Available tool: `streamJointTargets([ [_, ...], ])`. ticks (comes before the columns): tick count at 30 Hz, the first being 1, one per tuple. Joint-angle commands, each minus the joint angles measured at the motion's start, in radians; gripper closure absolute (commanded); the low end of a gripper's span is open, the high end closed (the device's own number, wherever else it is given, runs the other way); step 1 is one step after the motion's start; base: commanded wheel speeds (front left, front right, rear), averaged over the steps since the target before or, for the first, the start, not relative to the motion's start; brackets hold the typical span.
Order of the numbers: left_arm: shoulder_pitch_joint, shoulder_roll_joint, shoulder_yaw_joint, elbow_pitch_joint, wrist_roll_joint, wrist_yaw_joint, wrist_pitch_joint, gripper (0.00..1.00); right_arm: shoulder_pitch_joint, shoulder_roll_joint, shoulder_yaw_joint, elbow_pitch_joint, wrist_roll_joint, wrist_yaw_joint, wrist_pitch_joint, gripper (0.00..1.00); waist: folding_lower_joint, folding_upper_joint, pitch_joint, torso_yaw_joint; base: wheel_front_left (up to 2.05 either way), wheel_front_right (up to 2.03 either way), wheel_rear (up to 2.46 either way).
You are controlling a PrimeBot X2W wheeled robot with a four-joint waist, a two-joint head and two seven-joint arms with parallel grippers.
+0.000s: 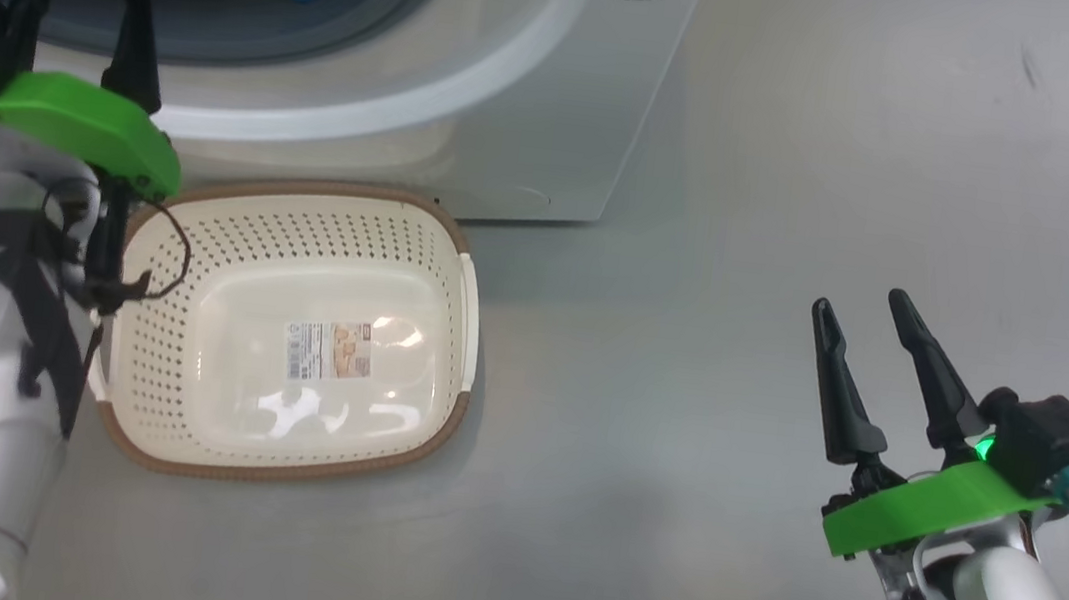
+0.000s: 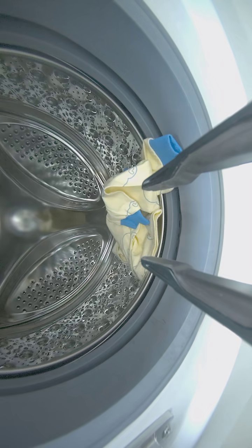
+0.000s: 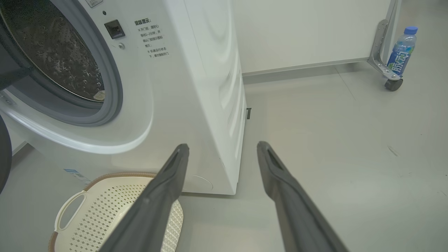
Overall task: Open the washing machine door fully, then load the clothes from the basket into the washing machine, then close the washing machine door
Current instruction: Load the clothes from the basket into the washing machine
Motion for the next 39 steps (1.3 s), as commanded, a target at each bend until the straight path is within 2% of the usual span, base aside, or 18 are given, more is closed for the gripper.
streamJointTargets([
  [1, 0.007, 0.041, 0.035, -0.055, 0.005, 0.006, -0.011, 0.00, 0.015, -0.002, 0.016, -0.023, -0.004, 0.004, -0.010, 0.00, 0.0001, -0.0001, -0.047, 0.005, 0.00, 0.00, 0.00],
  [15, 0.421, 0.005, 0.130, -0.432, 0.028, 0.065, -0.011, 0.00, 0.098, 0.015, 0.024, -0.018, -0.024, 0.004, -0.010, 0.00, 0.0001, -0.0001, -0.243, -0.001, 0.00, 0.00, 0.00],
  [26, 0.688, -0.002, 0.193, -0.674, 0.060, 0.128, -0.011, 0.00, 0.152, 0.015, 0.017, -0.030, -0.047, 0.004, -0.010, 0.00, 0.0001, -0.0001, -0.329, -0.005, 0.00, 0.00, 0.00],
  [39, 0.978, 0.014, 0.201, -0.815, 0.095, 0.178, -0.007, 0.00, 0.192, 0.015, 0.011, -0.049, -0.061, 0.004, -0.010, 0.00, 0.0001, -0.0001, -0.370, -0.011, 0.00, 0.00, 0.00],
])
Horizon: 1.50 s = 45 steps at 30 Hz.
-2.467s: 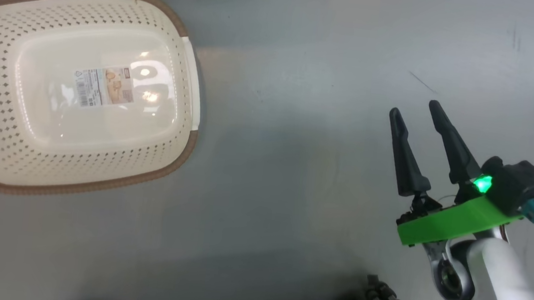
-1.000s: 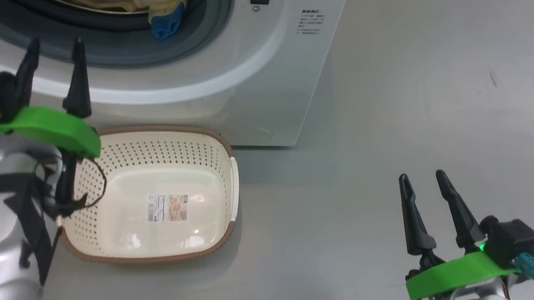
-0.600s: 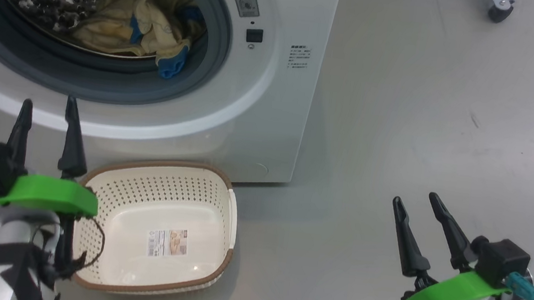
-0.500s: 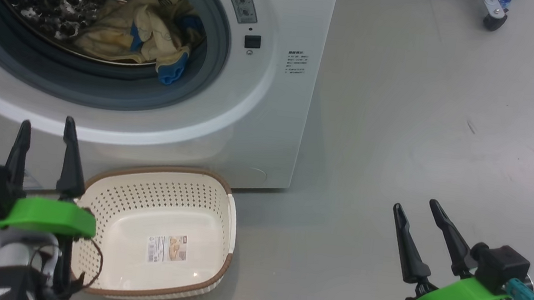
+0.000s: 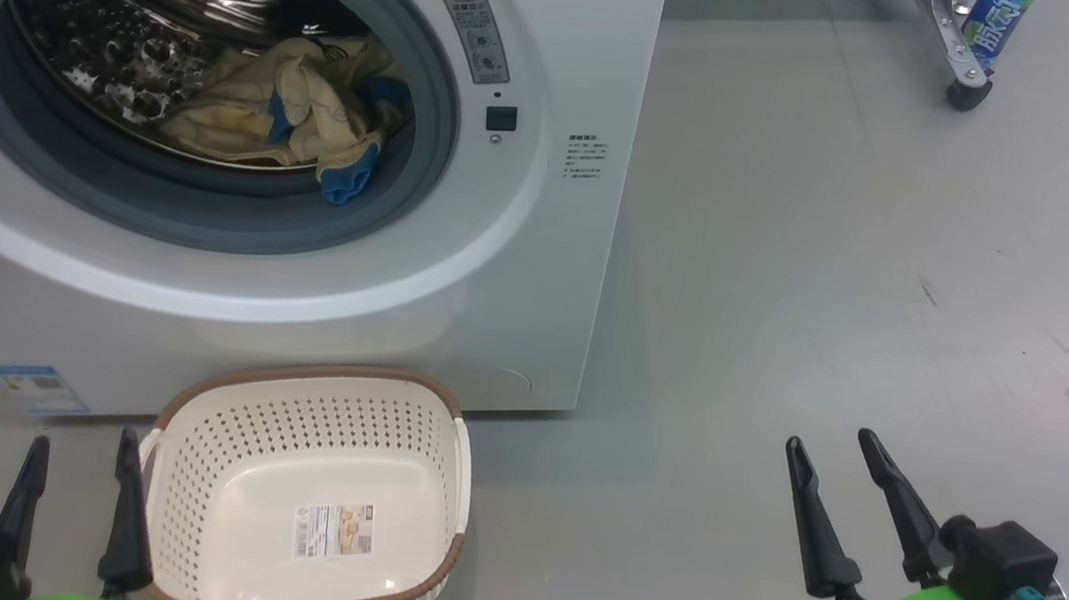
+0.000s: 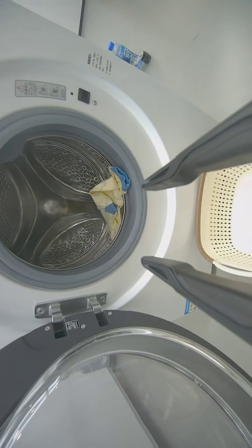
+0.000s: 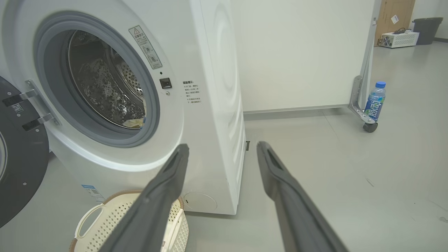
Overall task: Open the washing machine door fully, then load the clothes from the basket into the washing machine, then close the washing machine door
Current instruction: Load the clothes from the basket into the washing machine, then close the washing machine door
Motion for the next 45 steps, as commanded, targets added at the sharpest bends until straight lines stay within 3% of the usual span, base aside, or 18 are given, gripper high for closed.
streamJointTargets([
  [1, -0.022, 0.026, 0.045, -0.051, 0.009, 0.012, -0.002, 0.00, -0.009, -0.007, 0.011, -0.035, -0.010, 0.004, -0.010, 0.00, 0.0001, 0.0000, 0.003, 0.001, 0.00, 0.00, 0.00],
  [13, 0.041, 0.022, 0.028, -0.134, 0.036, 0.042, 0.001, 0.00, -0.009, -0.007, -0.010, -0.045, -0.030, 0.004, -0.010, 0.00, 0.0001, 0.0000, 0.024, 0.003, 0.00, 0.00, 0.00],
  [45, 0.039, 0.018, 0.023, -0.140, 0.031, 0.079, 0.000, 0.00, -0.030, -0.002, -0.030, -0.039, -0.046, 0.004, -0.010, 0.00, 0.0001, 0.0000, 0.053, 0.013, 0.00, 0.00, 0.00],
])
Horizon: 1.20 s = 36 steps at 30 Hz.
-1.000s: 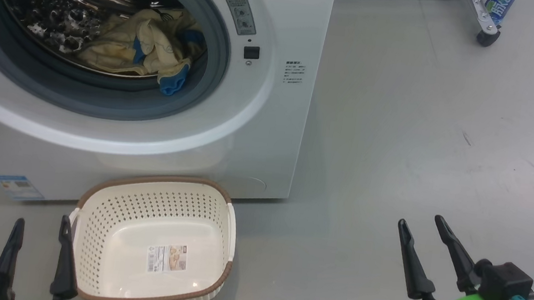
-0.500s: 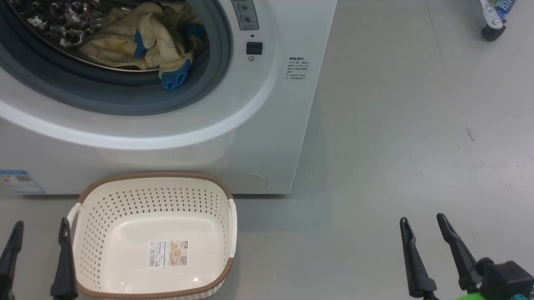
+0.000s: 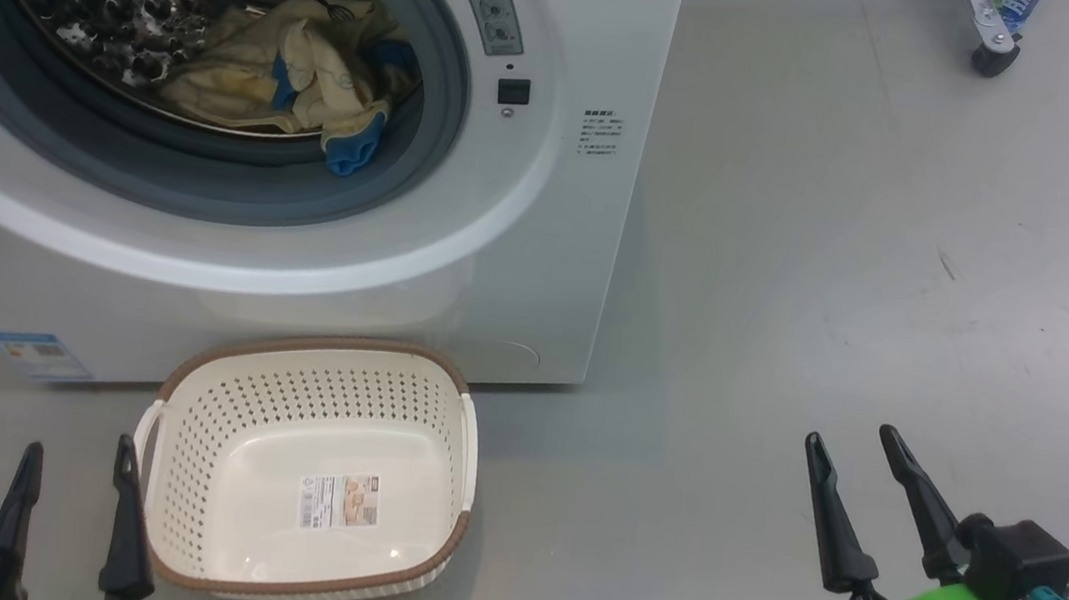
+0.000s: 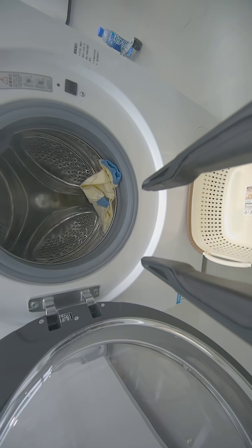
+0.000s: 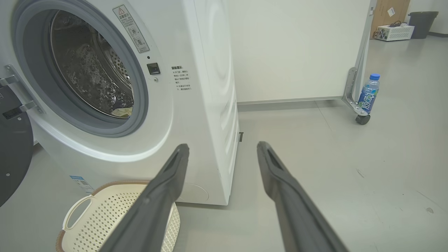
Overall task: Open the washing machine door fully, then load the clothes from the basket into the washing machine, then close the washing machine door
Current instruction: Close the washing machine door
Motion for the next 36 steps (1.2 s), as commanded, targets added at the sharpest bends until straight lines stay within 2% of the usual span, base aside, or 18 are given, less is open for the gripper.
streamJointTargets([
  [1, -0.034, 0.009, 0.038, -0.032, -0.004, 0.005, -0.009, 0.00, -0.046, -0.004, 0.011, -0.030, -0.010, 0.004, -0.010, 0.00, 0.0000, 0.0000, 0.000, 0.001, 0.00, 0.00, 0.00],
  [12, -0.037, 0.003, 0.036, -0.038, -0.024, -0.005, -0.011, 0.00, -0.050, -0.001, -0.009, -0.039, -0.020, 0.004, -0.010, 0.00, 0.0000, 0.0000, 0.006, 0.005, 0.00, 0.00, 0.00],
  [23, -0.037, 0.006, 0.038, -0.031, -0.018, 0.008, -0.012, 0.00, -0.048, -0.001, -0.006, -0.036, -0.019, 0.004, -0.010, 0.00, 0.0000, 0.0000, 0.007, 0.008, -0.05, 0.06, -0.01],
  [36, -0.042, 0.014, 0.029, -0.007, -0.017, 0.015, -0.011, 0.00, -0.047, -0.003, -0.003, -0.028, -0.011, 0.004, -0.010, 0.00, 0.0000, 0.0000, 0.002, 0.009, -1.42, 1.42, 0.00],
])
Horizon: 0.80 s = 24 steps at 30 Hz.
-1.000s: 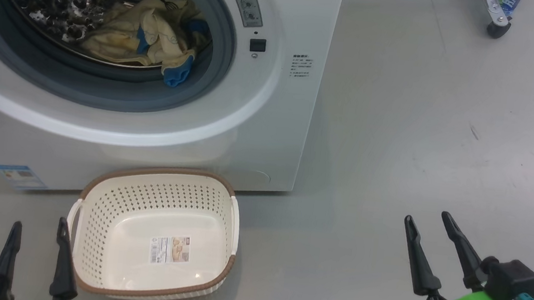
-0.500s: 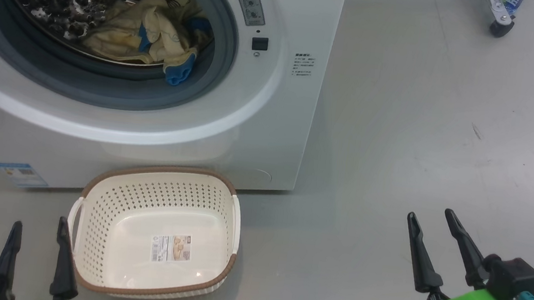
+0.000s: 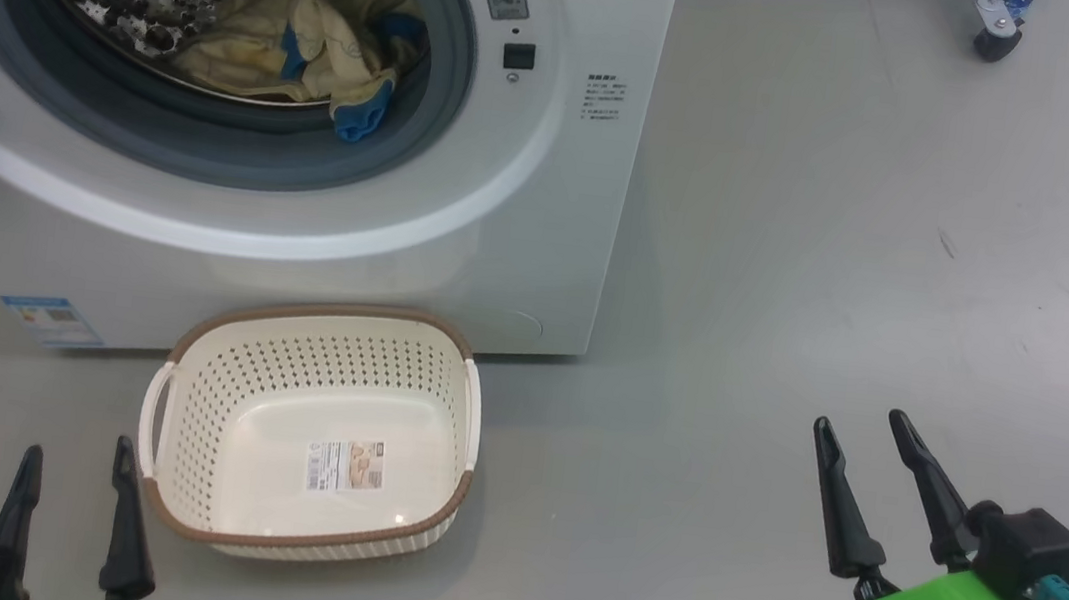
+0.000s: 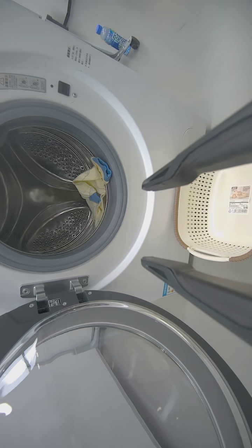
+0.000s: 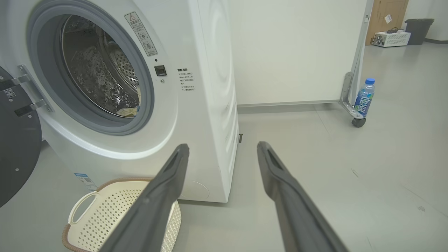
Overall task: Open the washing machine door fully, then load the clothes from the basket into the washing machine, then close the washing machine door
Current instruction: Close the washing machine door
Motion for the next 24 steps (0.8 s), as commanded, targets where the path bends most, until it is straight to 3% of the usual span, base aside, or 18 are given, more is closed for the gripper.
streamJointTargets([
  [1, -0.034, 0.019, 0.032, -0.025, 0.002, 0.004, -0.011, 0.00, -0.028, -0.011, 0.018, -0.028, 0.004, 0.004, -0.010, 0.00, -0.0001, 0.0000, -0.001, 0.000, -2.13, 2.13, 0.00],
  [12, -0.042, 0.014, 0.039, -0.031, 0.012, 0.012, -0.013, 0.00, -0.029, -0.013, 0.011, -0.030, 0.003, 0.004, -0.010, 0.00, -0.0001, 0.0000, 0.004, 0.002, -1.63, 1.63, 0.00],
  [24, -0.037, 0.001, 0.039, -0.037, 0.015, 0.001, -0.014, 0.00, -0.029, -0.013, 0.010, -0.033, 0.002, 0.004, -0.010, 0.00, -0.0001, 0.0000, 0.002, 0.008, -0.25, 0.25, 0.00],
])
